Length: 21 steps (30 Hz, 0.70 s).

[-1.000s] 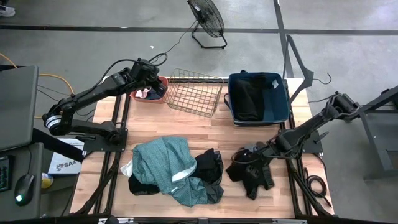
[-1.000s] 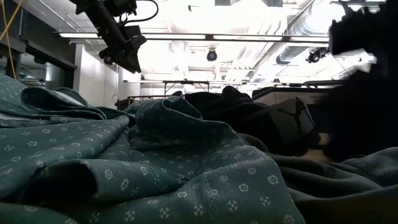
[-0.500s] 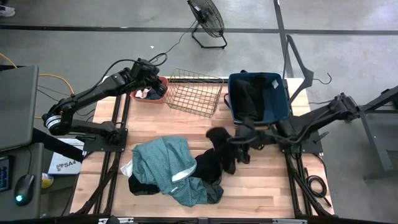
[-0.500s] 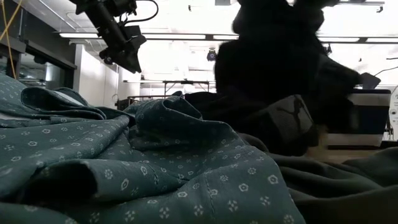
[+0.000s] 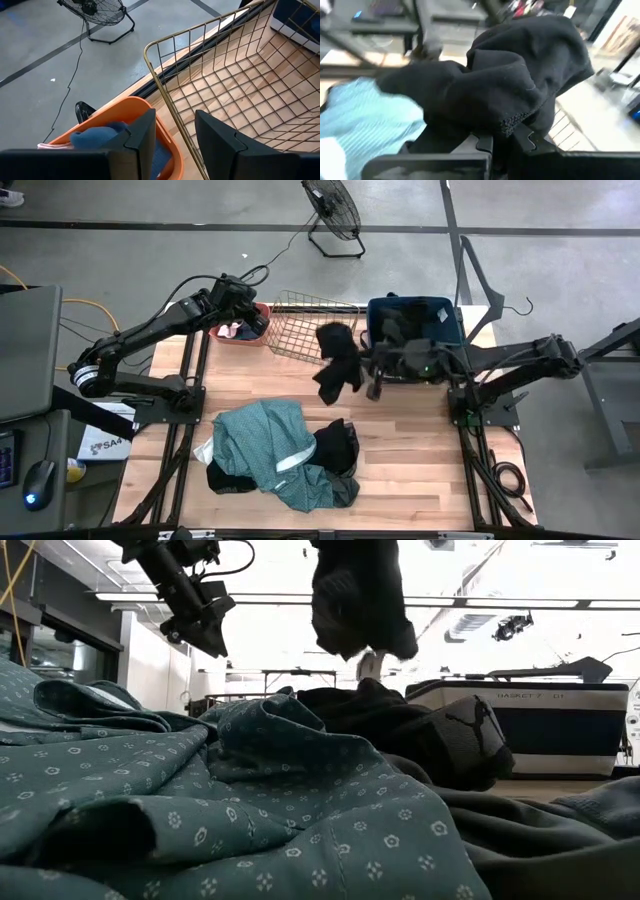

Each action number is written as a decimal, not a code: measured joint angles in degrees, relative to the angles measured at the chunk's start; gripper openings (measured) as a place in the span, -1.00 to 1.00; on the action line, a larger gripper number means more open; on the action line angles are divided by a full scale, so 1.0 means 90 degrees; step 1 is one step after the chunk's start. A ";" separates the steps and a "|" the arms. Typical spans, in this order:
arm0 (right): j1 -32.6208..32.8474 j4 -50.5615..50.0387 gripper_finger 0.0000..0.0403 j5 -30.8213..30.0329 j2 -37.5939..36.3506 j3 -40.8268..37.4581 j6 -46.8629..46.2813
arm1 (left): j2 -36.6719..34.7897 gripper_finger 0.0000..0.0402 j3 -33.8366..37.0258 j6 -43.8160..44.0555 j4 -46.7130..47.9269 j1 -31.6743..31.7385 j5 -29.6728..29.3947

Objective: Pick & Place Cloths
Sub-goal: Put the right black boxer into the gold wire basket

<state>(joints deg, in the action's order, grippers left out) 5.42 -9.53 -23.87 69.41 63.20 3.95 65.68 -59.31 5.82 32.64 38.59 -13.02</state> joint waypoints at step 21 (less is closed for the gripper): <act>-0.2519 0.2026 -0.96 0.2650 0.1659 0.0856 0.0203 | 0.0001 -0.33 0.0000 0.0000 0.0002 0.0000 -0.0004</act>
<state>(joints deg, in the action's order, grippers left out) -17.25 8.70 -0.02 84.34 70.90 5.77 65.69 -59.31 5.82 32.67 38.59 -13.06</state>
